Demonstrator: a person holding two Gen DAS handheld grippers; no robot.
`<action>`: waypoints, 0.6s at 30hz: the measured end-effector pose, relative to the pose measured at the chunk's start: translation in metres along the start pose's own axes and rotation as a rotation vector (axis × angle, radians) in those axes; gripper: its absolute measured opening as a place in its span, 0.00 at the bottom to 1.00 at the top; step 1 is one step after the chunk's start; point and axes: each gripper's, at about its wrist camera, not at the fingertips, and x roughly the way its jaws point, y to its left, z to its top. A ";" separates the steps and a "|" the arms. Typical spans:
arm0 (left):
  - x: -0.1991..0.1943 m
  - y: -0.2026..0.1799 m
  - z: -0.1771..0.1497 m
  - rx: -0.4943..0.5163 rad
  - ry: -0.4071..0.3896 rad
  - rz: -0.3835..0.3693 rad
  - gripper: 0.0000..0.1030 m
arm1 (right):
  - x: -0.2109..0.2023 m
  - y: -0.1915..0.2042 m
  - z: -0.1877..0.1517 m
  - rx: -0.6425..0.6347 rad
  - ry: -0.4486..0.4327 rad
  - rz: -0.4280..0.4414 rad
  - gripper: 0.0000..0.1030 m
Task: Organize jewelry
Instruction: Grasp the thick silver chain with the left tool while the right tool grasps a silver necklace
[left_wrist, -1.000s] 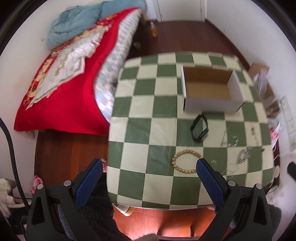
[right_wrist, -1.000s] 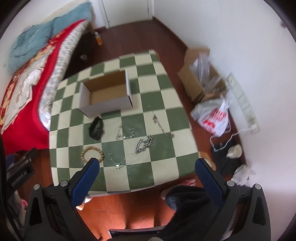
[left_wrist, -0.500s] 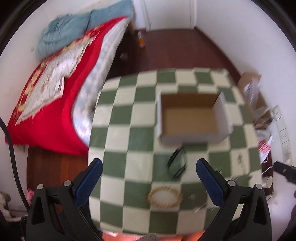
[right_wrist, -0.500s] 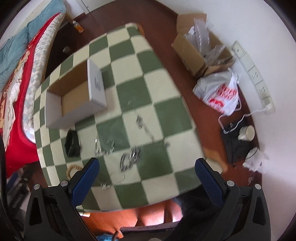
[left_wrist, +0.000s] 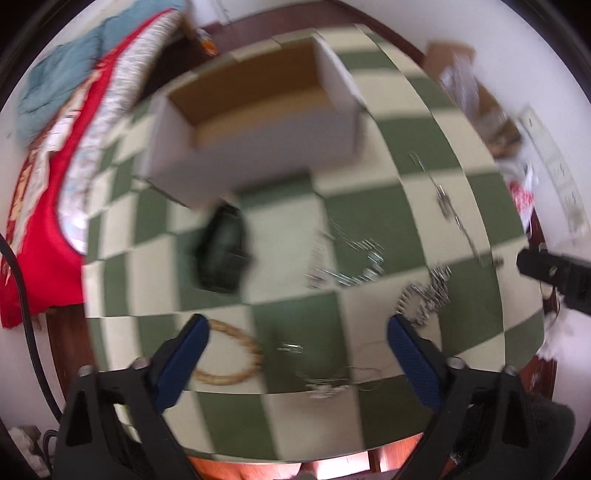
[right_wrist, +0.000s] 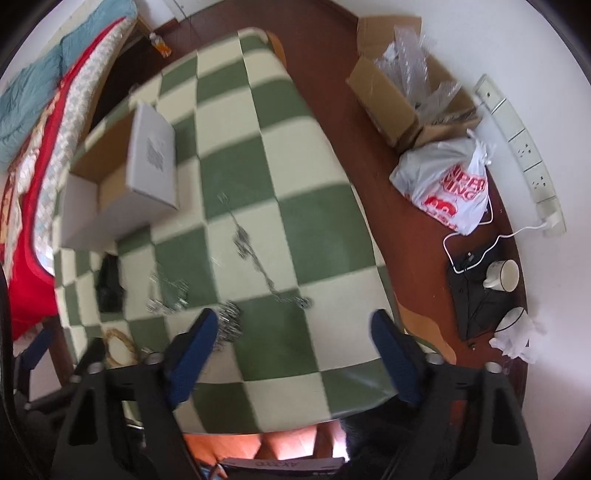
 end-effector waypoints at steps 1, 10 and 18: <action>0.009 -0.011 0.000 0.022 0.020 -0.008 0.77 | 0.005 -0.005 -0.002 0.001 0.003 -0.003 0.72; 0.023 -0.061 0.001 0.116 0.017 -0.057 0.71 | 0.019 -0.042 -0.003 0.058 -0.002 -0.003 0.72; 0.023 -0.059 0.011 0.130 -0.045 -0.141 0.48 | 0.027 -0.053 -0.004 0.085 -0.004 0.012 0.72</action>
